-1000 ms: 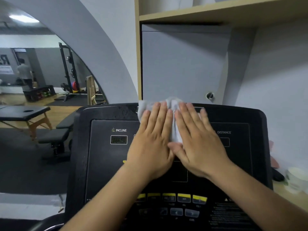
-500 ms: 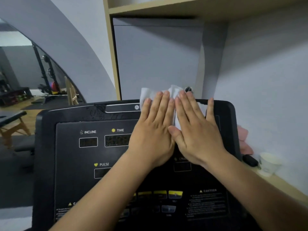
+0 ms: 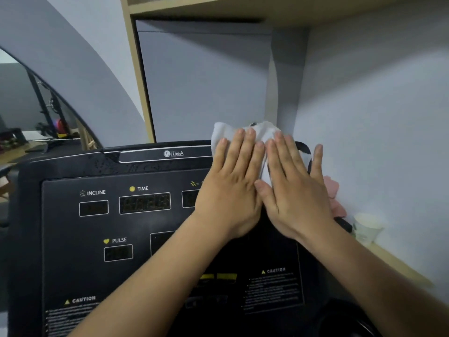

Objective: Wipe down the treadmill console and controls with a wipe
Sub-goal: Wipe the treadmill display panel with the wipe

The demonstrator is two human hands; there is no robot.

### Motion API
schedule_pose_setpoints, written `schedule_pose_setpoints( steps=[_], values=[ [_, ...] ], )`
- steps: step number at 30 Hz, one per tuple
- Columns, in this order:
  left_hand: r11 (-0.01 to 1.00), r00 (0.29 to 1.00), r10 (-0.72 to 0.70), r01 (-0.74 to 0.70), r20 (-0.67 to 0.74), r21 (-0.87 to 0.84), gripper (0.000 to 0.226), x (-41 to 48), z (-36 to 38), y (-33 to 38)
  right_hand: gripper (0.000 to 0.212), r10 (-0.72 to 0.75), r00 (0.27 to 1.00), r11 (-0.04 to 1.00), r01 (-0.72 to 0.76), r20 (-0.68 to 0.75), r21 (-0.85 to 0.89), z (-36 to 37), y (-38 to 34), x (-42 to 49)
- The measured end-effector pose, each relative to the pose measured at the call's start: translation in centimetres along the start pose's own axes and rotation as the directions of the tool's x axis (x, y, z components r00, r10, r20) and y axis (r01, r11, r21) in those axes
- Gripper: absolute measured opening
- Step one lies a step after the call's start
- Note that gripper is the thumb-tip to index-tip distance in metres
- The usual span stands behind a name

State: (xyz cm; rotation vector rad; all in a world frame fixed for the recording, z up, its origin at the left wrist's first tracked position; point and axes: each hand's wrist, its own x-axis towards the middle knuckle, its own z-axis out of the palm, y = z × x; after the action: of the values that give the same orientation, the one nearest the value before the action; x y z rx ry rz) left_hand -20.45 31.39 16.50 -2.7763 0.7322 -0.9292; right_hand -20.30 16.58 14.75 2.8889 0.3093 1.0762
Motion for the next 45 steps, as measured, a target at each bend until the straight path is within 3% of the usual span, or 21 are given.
schedule_pose_setpoints(
  steps=[4, 11, 16, 22, 29, 35, 41, 45],
  values=[
    [0.995, 0.998, 0.055, -0.058, -0.03, -0.083, 0.069, -3.5, 1.8, 2.0, 0.077, 0.0, 1.0, 1.0, -0.001, 0.031, 0.026, 1.6, 1.2, -4.7],
    [0.999, 1.0, -0.008, 0.008, -0.005, -0.038, 0.068, 1.1, 0.3, 2.6, 0.074, 0.063, 0.998, 0.998, -0.064, 0.025, 0.026, 0.2, 2.8, -1.1],
    [0.989, 0.997, 0.068, -0.071, -0.026, -0.126, 0.069, -5.6, 2.4, 3.0, 0.072, 0.0, 1.0, 0.991, -0.001, 0.013, 0.134, 2.1, 1.0, -7.3],
    [0.998, 1.0, -0.005, 0.004, -0.002, -0.07, 0.069, -3.1, 0.7, 1.9, 0.073, 0.028, 0.999, 0.998, -0.029, 0.02, 0.049, 0.6, 0.4, -2.7],
    [0.99, 1.0, 0.009, -0.012, -0.019, -0.137, 0.07, -9.0, 3.0, 1.3, 0.073, -0.036, 0.999, 0.996, 0.034, 0.023, 0.083, 2.5, -1.6, -7.5],
    [0.991, 0.996, -0.085, 0.082, -0.026, -0.107, 0.067, -5.2, 1.1, -0.8, 0.074, -0.017, 1.0, 0.999, 0.016, 0.017, 0.044, 0.2, -3.6, -0.9],
    [0.99, 0.997, -0.049, 0.04, -0.059, -0.138, 0.07, -11.2, 2.8, -2.5, 0.077, -0.103, 0.993, 0.994, 0.1, 0.053, 0.053, 2.1, -6.0, -6.3],
    [0.992, 0.996, -0.083, 0.079, -0.043, -0.095, 0.069, -9.1, 1.3, -4.6, 0.077, -0.097, 0.993, 0.995, 0.095, 0.061, 0.042, 0.4, -7.4, -2.4]
  ],
)
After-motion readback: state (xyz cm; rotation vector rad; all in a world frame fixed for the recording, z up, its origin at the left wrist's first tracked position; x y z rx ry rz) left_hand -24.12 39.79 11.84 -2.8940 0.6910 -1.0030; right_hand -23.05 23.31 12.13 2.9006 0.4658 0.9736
